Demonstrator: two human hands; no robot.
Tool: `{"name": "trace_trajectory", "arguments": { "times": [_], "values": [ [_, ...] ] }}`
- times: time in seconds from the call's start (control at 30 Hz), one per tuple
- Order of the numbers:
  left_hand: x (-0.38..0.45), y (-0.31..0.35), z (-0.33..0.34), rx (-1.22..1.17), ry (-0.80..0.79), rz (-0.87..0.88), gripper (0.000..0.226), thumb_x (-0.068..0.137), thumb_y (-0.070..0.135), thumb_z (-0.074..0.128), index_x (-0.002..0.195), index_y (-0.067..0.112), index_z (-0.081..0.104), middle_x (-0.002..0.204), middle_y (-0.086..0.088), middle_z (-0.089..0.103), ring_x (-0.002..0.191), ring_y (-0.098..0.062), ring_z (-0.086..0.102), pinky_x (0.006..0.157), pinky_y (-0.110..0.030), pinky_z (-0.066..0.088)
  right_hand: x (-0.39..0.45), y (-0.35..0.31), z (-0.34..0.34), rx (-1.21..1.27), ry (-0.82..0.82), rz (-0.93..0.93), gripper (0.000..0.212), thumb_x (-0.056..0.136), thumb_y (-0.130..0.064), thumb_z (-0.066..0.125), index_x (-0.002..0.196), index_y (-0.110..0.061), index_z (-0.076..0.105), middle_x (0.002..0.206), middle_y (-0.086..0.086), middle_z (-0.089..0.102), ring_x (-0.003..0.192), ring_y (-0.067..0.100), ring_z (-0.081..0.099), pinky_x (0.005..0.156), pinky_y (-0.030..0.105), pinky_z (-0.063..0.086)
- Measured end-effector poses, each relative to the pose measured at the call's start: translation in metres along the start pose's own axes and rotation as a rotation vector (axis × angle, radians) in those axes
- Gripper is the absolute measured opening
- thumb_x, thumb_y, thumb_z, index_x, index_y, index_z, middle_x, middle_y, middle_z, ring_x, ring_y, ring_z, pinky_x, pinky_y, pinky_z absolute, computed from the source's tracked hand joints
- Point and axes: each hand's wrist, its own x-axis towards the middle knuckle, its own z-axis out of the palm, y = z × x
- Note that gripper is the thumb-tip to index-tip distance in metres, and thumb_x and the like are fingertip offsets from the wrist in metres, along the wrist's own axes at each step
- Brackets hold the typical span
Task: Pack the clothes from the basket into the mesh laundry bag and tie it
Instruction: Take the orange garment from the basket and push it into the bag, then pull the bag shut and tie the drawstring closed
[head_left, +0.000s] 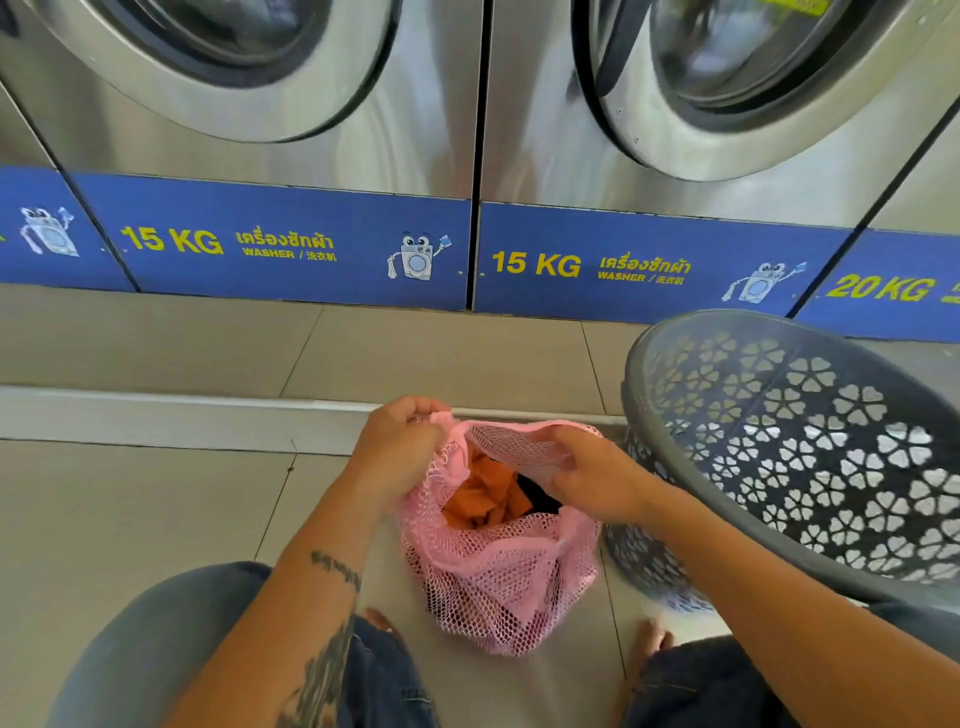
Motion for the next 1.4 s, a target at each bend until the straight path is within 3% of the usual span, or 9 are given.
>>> {"name": "trace_trajectory", "arguments": {
  "times": [0.13, 0.27, 0.43, 0.63, 0.77, 0.87, 1.1, 1.27, 1.4],
  "values": [
    [-0.003, -0.001, 0.008, 0.042, -0.056, -0.007, 0.020, 0.088, 0.009, 0.066, 0.097, 0.026, 0.071, 0.098, -0.003, 0.074, 0.087, -0.023, 0.072, 0.070, -0.036, 0.056, -0.017, -0.005, -0.008, 0.128, -0.060, 0.063, 0.044, 0.087, -0.016, 0.058, 0.128, -0.033, 0.058, 0.106, 0.001, 0.071, 0.096, 0.033, 0.069, 0.086, 0.051, 0.056],
    [-0.004, 0.003, 0.016, 0.048, -0.103, -0.037, 0.030, 0.086, 0.001, 0.060, 0.099, 0.025, 0.072, 0.099, -0.009, 0.074, 0.086, -0.029, 0.072, 0.072, -0.040, 0.057, -0.020, -0.016, -0.012, 0.157, -0.032, 0.042, 0.054, 0.092, -0.011, 0.058, 0.140, -0.033, 0.047, 0.109, -0.005, 0.066, 0.096, 0.017, 0.067, 0.084, 0.036, 0.055],
    [-0.006, 0.005, 0.023, 0.099, -0.117, 0.001, 0.036, 0.086, -0.002, 0.053, 0.093, 0.027, 0.073, 0.094, -0.013, 0.074, 0.074, -0.028, 0.064, 0.066, -0.040, 0.049, -0.018, -0.014, -0.010, 0.209, 0.019, 0.003, 0.056, 0.090, -0.005, 0.057, 0.140, -0.026, 0.047, 0.100, 0.004, 0.068, 0.084, 0.023, 0.066, 0.080, 0.047, 0.057],
    [-0.002, 0.003, 0.029, 0.122, -0.079, 0.036, 0.035, 0.086, -0.001, 0.054, 0.090, 0.027, 0.075, 0.091, -0.011, 0.075, 0.073, -0.030, 0.065, 0.067, -0.041, 0.049, -0.015, -0.002, -0.010, 0.252, -0.016, 0.039, 0.049, 0.093, -0.014, 0.057, 0.139, -0.027, 0.049, 0.108, -0.004, 0.069, 0.097, 0.014, 0.067, 0.086, 0.034, 0.057],
    [-0.003, 0.006, 0.030, 0.113, -0.043, 0.062, 0.035, 0.088, -0.003, 0.052, 0.093, 0.026, 0.072, 0.093, -0.009, 0.072, 0.072, -0.028, 0.063, 0.057, -0.033, 0.045, -0.011, 0.017, -0.005, 0.200, -0.069, 0.140, 0.048, 0.093, -0.009, 0.055, 0.140, -0.020, 0.051, 0.120, 0.001, 0.066, 0.109, 0.018, 0.062, 0.087, 0.029, 0.048],
    [-0.003, 0.008, 0.030, 0.095, 0.004, 0.081, 0.034, 0.090, -0.002, 0.051, 0.097, 0.026, 0.070, 0.095, -0.007, 0.070, 0.068, -0.023, 0.063, 0.054, -0.030, 0.045, -0.013, 0.029, 0.009, 0.146, -0.166, 0.195, 0.049, 0.092, -0.006, 0.055, 0.140, -0.015, 0.053, 0.135, 0.008, 0.058, 0.116, 0.023, 0.058, 0.087, 0.029, 0.047],
    [-0.002, 0.002, 0.030, 0.158, 0.058, 0.137, 0.031, 0.091, 0.003, 0.052, 0.099, 0.029, 0.067, 0.088, -0.002, 0.069, 0.055, -0.017, 0.054, 0.046, -0.026, 0.040, -0.020, 0.051, 0.051, -0.096, -0.316, 0.224, 0.050, 0.089, -0.001, 0.044, 0.136, -0.009, 0.058, 0.145, 0.010, 0.054, 0.130, 0.029, 0.053, 0.108, 0.037, 0.046],
    [-0.002, 0.001, 0.033, 0.210, 0.028, 0.124, 0.032, 0.090, 0.000, 0.051, 0.104, 0.025, 0.067, 0.082, -0.001, 0.065, 0.032, 0.001, 0.040, 0.034, -0.018, 0.032, -0.017, 0.063, 0.068, -0.211, -0.321, 0.249, 0.061, 0.085, 0.000, 0.049, 0.141, -0.021, 0.053, 0.143, 0.009, 0.052, 0.128, 0.031, 0.052, 0.096, 0.033, 0.049],
    [0.001, 0.004, 0.034, 0.259, 0.011, 0.135, 0.037, 0.088, 0.000, 0.049, 0.101, 0.029, 0.067, 0.094, 0.001, 0.068, 0.046, -0.006, 0.051, 0.037, -0.019, 0.035, -0.006, 0.065, 0.082, -0.174, -0.152, 0.193, 0.052, 0.079, 0.003, 0.055, 0.118, -0.030, 0.063, 0.115, -0.001, 0.061, 0.108, 0.026, 0.061, 0.083, 0.040, 0.057]
  ]
}}
